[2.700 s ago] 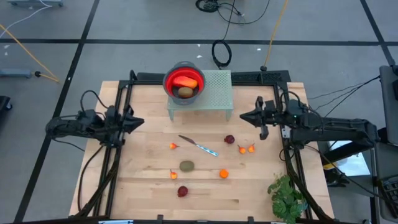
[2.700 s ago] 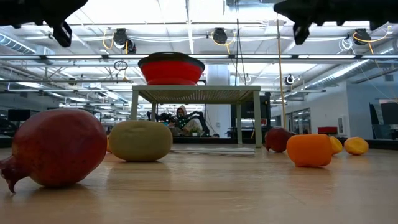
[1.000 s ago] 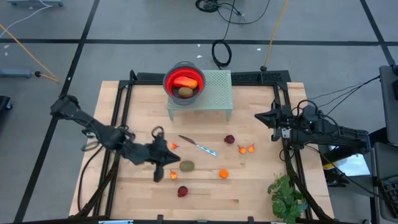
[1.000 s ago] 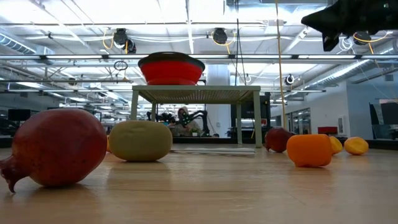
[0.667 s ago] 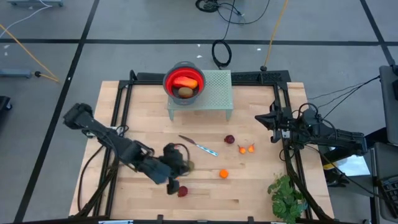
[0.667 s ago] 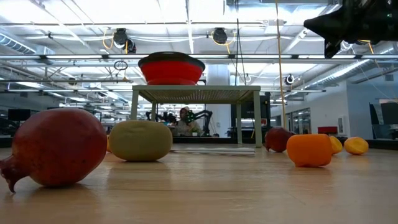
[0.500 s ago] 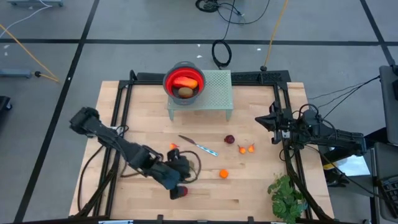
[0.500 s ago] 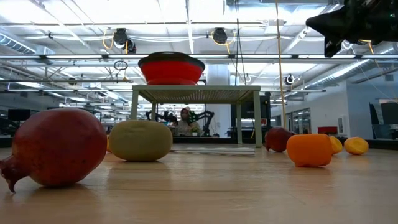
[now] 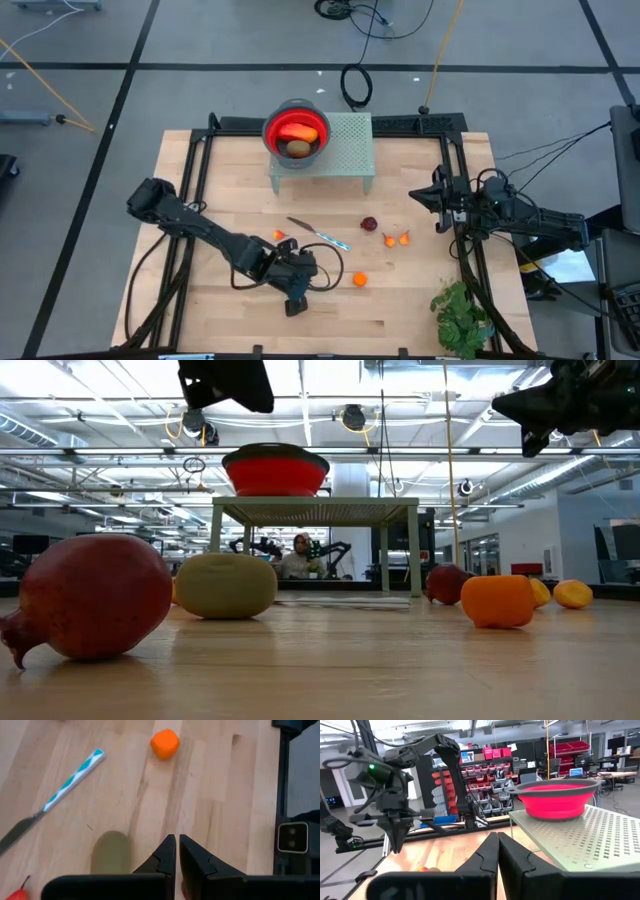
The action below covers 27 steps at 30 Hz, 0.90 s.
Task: Pick & Place Fruit
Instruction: Put the kiwi into the red strainer bowl
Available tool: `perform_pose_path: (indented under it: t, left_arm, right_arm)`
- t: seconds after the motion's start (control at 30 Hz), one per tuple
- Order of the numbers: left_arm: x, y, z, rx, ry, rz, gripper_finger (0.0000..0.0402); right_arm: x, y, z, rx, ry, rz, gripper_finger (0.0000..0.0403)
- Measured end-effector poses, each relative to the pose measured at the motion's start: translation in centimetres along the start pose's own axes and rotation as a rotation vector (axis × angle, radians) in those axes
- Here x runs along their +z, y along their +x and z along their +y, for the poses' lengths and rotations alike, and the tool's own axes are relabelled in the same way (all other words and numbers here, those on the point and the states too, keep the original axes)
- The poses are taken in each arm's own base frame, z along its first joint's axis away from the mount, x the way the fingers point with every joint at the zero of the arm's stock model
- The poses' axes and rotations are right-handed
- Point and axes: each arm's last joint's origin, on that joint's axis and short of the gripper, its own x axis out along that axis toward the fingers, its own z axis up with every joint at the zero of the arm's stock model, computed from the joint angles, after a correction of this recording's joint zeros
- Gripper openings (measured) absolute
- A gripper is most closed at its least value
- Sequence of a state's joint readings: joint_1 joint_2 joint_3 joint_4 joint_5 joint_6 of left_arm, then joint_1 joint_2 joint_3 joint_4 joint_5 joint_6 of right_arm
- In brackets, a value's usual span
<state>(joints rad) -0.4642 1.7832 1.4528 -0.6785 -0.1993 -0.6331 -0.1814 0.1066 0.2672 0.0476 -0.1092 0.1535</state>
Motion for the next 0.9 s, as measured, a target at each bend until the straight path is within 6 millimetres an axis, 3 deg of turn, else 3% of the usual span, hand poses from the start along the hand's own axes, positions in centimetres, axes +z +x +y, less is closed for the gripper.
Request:
perform_pose_path:
  t: [0.53,0.9]
  left_arm:
    - [1.0,0.4,1.7,-0.019,-0.050,0.039,0.0022]
    - [1.5,0.6,2.6,-0.038,-0.092,0.060,0.0036]
  right_arm:
    - [-0.4,0.0,-0.1,-0.005,-0.031,0.036,0.0000]
    - [-1.9,-0.2,-0.3,-0.029,-0.014,0.194,0.0000]
